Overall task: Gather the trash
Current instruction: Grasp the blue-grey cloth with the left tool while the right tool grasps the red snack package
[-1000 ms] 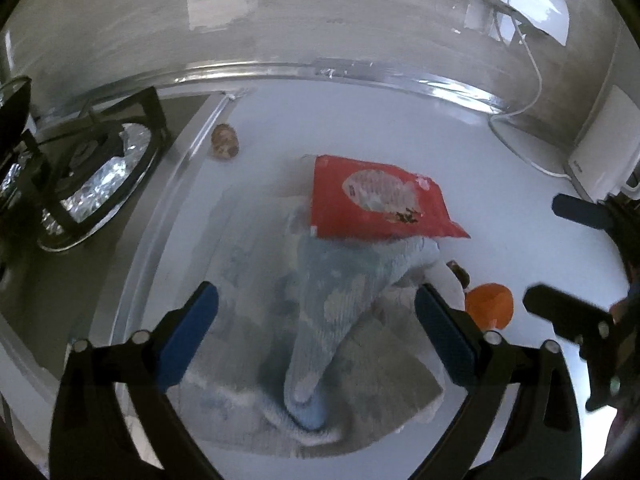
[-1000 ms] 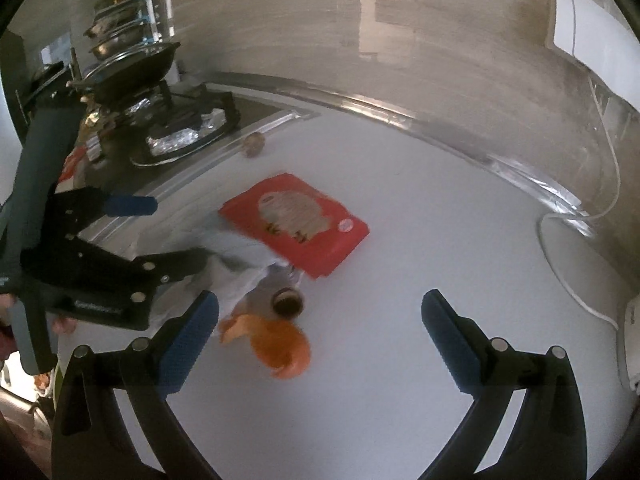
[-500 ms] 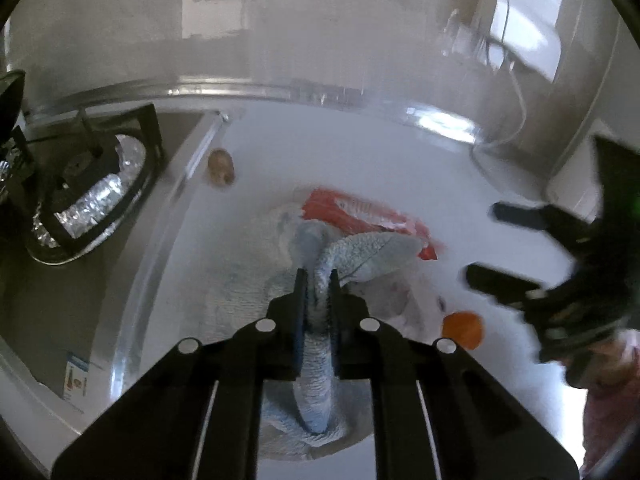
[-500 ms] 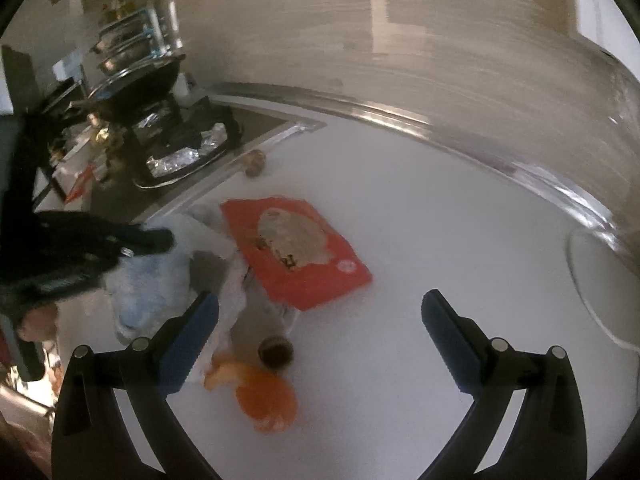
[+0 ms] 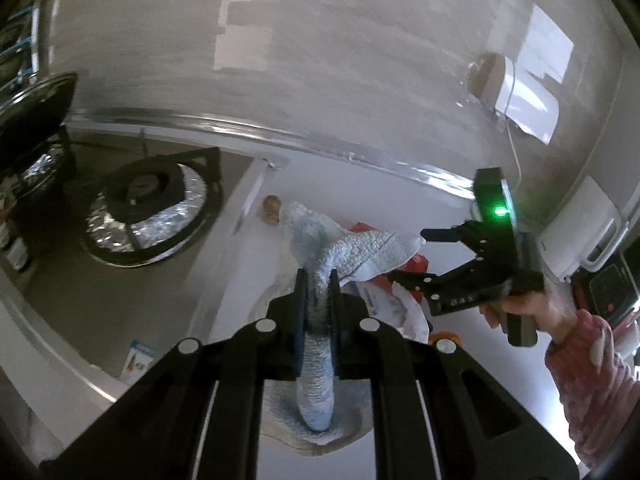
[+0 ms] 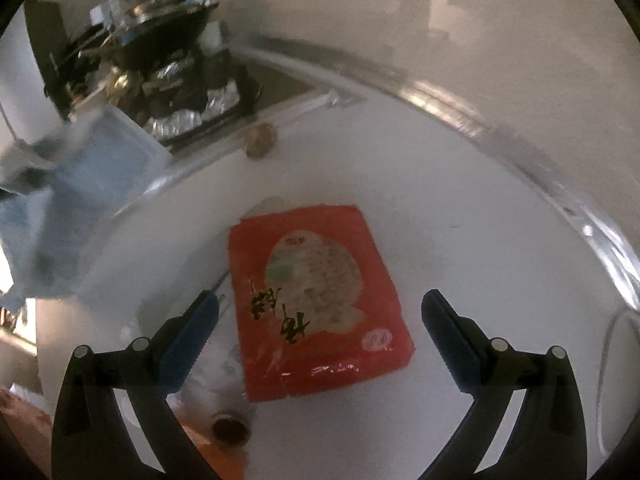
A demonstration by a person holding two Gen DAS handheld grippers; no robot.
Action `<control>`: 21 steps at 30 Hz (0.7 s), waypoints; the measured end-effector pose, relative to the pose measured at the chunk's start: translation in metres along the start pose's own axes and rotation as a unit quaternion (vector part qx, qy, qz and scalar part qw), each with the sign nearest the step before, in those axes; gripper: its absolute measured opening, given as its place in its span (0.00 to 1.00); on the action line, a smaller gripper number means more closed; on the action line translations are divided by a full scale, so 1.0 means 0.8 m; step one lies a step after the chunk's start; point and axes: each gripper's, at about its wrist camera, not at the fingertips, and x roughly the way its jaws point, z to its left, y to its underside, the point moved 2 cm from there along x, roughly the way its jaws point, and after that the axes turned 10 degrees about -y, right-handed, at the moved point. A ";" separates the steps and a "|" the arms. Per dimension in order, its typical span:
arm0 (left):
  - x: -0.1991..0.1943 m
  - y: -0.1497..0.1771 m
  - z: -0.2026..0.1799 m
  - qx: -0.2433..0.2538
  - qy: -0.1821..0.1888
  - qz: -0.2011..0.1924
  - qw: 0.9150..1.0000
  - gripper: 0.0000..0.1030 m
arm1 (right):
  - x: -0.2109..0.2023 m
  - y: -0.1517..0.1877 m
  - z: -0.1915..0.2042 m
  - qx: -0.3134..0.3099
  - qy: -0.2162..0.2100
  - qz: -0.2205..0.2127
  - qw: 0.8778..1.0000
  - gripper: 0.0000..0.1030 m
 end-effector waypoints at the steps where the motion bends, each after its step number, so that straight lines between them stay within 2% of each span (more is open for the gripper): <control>1: -0.004 0.001 0.004 -0.003 -0.003 0.000 1.000 0.09 | 0.006 -0.001 -0.002 -0.005 -0.005 0.010 1.000 0.98; 5: -0.014 0.005 0.018 -0.015 -0.013 0.000 1.000 0.09 | 0.023 -0.002 -0.003 -0.025 -0.004 0.037 0.999 0.98; 8: -0.016 0.010 0.028 -0.024 -0.023 0.003 0.999 0.09 | 0.025 -0.003 -0.008 -0.018 -0.010 0.035 0.999 0.97; 12: -0.017 0.016 0.038 -0.032 -0.031 0.010 0.999 0.09 | 0.021 -0.002 -0.023 0.031 -0.066 0.023 0.997 0.67; 14: -0.018 0.020 0.042 -0.035 -0.035 0.013 0.999 0.09 | 0.018 -0.002 -0.027 0.043 -0.069 0.016 0.997 0.59; 16: -0.018 0.022 0.044 -0.037 -0.036 0.016 0.999 0.09 | 0.016 -0.001 -0.029 0.057 -0.082 0.010 0.995 0.44; 17: -0.019 0.023 0.045 -0.038 -0.039 0.016 0.998 0.09 | 0.016 -0.002 -0.029 0.063 -0.086 0.007 0.994 0.41; 21: -0.022 0.025 0.050 -0.042 -0.044 0.017 0.998 0.09 | 0.010 -0.004 -0.025 0.078 -0.093 0.000 0.993 0.21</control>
